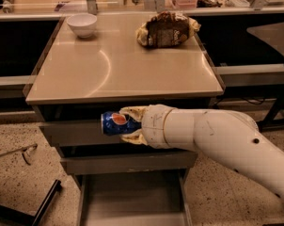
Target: Pick pepsi can from bottom drawer and place on counter
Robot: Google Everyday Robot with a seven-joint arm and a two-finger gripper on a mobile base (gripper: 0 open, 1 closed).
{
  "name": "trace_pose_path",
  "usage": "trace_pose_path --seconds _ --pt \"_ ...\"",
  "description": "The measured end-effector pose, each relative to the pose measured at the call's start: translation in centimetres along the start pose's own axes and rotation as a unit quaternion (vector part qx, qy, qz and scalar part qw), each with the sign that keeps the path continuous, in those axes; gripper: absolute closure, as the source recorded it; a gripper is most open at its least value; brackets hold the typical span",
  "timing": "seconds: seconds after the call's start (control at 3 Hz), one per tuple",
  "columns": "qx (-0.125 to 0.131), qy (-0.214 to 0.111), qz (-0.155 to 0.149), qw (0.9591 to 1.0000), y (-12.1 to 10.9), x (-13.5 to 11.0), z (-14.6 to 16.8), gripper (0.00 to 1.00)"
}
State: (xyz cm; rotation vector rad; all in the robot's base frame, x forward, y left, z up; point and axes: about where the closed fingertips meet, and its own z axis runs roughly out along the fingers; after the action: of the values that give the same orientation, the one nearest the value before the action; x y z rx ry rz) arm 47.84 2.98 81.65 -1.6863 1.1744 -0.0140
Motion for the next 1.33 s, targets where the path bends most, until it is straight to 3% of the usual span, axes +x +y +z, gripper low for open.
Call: trace_pose_path --seconds 0.33,0.67,1.0,1.33 --pt "0.017 -0.001 -0.026 0.9995 -3.7 0.5 0.5 1.0" --pt "0.047 0.01 -0.067 0.9966 -10.7 1.8 1.7 1.0" --pt "0.072 0.022 -0.09 0.9931 -15.1 3.2 2.5 1.0" --pt "0.059 0.03 -0.073 0.9952 -17.1 4.9 3.6 1.0"
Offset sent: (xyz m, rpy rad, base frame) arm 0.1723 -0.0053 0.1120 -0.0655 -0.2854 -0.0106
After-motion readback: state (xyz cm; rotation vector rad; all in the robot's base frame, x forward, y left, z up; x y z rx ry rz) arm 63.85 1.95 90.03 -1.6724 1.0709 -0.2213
